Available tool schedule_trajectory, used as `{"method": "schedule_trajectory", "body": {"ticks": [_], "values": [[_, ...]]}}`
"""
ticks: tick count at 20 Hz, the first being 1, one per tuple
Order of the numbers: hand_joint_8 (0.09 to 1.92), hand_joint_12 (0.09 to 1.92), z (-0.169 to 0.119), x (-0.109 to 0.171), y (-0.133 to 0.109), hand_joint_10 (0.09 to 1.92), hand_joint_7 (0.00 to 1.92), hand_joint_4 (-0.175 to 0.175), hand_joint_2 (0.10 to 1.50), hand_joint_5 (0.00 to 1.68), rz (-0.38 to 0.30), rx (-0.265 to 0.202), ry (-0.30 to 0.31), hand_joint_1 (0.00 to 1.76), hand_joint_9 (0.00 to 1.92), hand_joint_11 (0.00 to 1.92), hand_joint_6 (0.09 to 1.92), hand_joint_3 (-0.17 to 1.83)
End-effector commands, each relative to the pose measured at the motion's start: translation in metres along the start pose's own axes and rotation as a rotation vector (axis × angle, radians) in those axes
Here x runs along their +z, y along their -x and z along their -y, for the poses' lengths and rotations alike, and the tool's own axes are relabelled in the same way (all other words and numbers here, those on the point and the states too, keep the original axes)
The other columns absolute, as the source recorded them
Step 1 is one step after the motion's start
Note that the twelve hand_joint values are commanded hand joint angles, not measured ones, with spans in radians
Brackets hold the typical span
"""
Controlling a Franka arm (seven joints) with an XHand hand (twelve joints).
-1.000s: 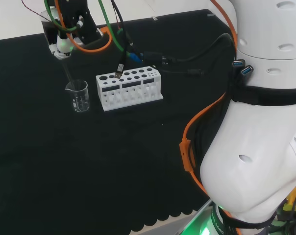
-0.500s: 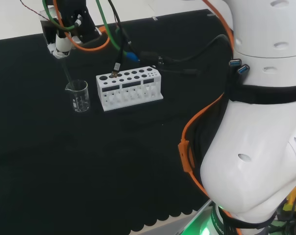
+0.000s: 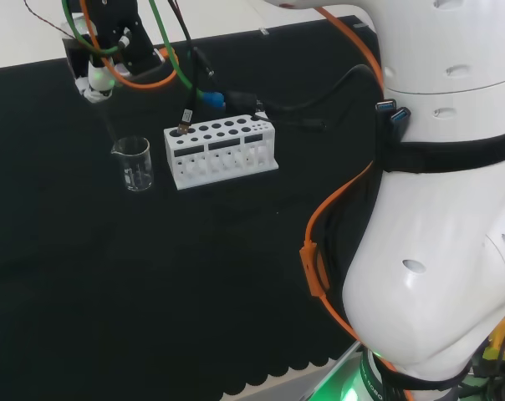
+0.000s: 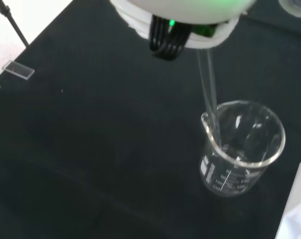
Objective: Stir in the beaker to the left of the white test tube rack with the glass rod.
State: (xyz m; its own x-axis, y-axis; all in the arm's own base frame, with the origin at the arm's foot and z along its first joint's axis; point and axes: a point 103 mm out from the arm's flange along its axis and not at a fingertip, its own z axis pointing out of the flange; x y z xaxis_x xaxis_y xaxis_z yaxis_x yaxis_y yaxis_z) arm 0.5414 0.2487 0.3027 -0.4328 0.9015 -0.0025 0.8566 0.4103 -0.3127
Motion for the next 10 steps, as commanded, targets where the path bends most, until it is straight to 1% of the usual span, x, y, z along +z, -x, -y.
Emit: {"method": "schedule_trajectory", "body": {"ticks": [1,4,6,10], "values": [[0.66,0.65,0.001,0.013,0.007,0.30,1.39,-0.175,0.70,1.20,-0.034,-0.031,0.010,1.33,1.76,1.56,0.52,0.56],[0.66,0.65,0.002,0.011,0.011,0.30,1.39,-0.175,0.70,1.20,-0.042,-0.023,0.011,1.33,1.76,1.56,0.52,0.56],[0.66,0.65,-0.001,0.010,0.012,0.30,1.39,-0.175,0.70,1.20,-0.043,-0.016,-0.001,1.33,1.76,1.56,0.52,0.56],[0.66,0.65,-0.003,0.010,0.020,0.30,1.39,-0.175,0.70,1.20,-0.047,-0.012,0.002,1.33,1.76,1.56,0.52,0.56]]}}
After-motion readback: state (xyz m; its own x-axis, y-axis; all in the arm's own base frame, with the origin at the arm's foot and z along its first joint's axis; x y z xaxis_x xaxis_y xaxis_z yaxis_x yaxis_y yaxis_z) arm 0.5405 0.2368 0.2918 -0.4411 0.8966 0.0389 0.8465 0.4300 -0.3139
